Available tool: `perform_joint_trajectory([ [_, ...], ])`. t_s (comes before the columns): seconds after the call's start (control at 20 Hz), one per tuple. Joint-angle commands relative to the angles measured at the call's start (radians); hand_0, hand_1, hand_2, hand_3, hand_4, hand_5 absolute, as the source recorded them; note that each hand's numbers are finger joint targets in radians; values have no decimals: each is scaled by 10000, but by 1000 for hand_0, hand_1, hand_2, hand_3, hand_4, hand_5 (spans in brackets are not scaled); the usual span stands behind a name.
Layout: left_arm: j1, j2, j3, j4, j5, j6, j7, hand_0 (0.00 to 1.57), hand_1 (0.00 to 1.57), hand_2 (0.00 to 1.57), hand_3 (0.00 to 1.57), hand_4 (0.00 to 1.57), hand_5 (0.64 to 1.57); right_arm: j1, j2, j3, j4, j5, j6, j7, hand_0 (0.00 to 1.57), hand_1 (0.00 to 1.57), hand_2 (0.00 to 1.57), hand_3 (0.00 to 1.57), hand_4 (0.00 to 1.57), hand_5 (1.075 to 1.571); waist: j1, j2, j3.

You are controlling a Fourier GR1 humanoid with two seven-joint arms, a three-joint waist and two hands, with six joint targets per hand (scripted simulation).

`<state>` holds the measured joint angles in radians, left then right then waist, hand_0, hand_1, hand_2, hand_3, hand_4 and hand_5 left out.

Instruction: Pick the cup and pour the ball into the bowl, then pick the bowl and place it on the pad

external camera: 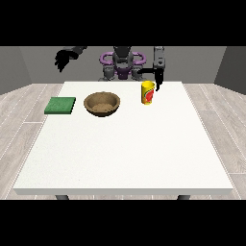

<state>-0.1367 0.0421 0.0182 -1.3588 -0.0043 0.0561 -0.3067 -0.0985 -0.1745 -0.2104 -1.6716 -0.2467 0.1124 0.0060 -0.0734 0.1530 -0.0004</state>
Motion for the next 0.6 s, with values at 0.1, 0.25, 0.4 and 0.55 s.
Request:
perform_joint_trajectory([
  [0.1,-749,375,556,2309,158,-569,-795,0,0,0,0,138,1433,-7,-408,-576,1040,-254,468,-205,0,0,0,0,670,1560,114,-647,3],
  [0.25,-1349,-210,610,3625,-47,22,-1875,0,0,0,0,203,1429,-495,-262,-250,919,-85,340,-328,0,0,0,0,669,1562,-171,-13,0],
  [0.4,-1858,81,1076,4834,156,-156,-2452,0,0,0,0,183,1423,-284,-426,-407,941,-442,698,-73,0,0,0,0,675,1564,-330,-229,1],
  [0.55,-1692,332,1129,5051,84,-367,-3154,0,0,0,0,363,1464,-190,-683,-864,1978,-328,1310,-1661,0,0,0,0,675,1564,-197,295,3],
])
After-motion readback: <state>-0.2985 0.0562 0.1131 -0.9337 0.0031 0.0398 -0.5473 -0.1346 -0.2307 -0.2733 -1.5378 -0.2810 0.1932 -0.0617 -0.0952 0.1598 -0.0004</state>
